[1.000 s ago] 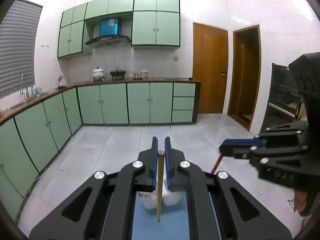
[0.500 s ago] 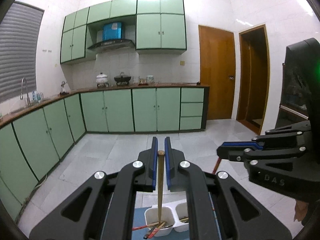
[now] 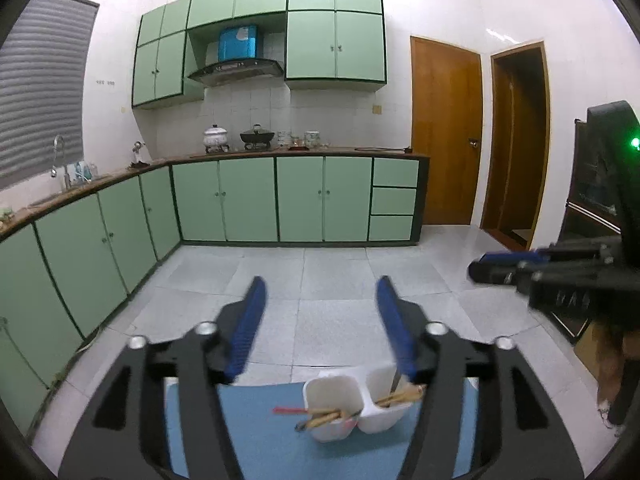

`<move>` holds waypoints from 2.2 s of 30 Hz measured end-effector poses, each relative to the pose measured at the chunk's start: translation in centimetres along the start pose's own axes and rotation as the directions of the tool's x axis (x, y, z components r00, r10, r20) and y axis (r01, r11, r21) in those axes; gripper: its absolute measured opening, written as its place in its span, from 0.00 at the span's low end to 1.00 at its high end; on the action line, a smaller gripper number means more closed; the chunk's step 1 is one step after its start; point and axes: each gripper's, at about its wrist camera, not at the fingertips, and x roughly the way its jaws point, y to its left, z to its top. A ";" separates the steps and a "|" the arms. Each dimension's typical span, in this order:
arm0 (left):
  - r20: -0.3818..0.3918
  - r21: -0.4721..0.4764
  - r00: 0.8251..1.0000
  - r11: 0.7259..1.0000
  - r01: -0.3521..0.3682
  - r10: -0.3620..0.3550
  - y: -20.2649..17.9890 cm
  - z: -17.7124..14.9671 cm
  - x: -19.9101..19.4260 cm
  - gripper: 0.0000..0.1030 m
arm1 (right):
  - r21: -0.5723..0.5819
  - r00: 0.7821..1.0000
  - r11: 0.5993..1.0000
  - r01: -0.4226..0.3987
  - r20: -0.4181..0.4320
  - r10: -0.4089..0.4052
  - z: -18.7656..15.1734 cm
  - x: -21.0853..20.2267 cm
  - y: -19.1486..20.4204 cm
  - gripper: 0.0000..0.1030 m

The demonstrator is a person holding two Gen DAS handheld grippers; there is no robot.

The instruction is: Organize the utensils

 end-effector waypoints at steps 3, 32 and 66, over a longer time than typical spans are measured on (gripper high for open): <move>-0.015 0.002 1.000 1.000 -0.003 0.003 0.6 -0.2 -4.3 0.75 | 0.018 0.997 1.000 -0.010 0.070 0.009 -1.2 -4.9 0.4 0.45; -0.194 -0.144 0.969 0.973 -0.181 0.152 -0.5 -21.7 -42.5 0.95 | 0.137 0.964 0.961 0.240 0.086 -0.253 -35.4 -32.3 15.0 0.94; -0.122 -0.168 0.976 0.965 -0.201 0.182 -3.8 -20.6 -47.8 0.95 | 0.106 0.931 0.963 0.247 0.249 -0.266 -36.3 -38.3 17.6 0.94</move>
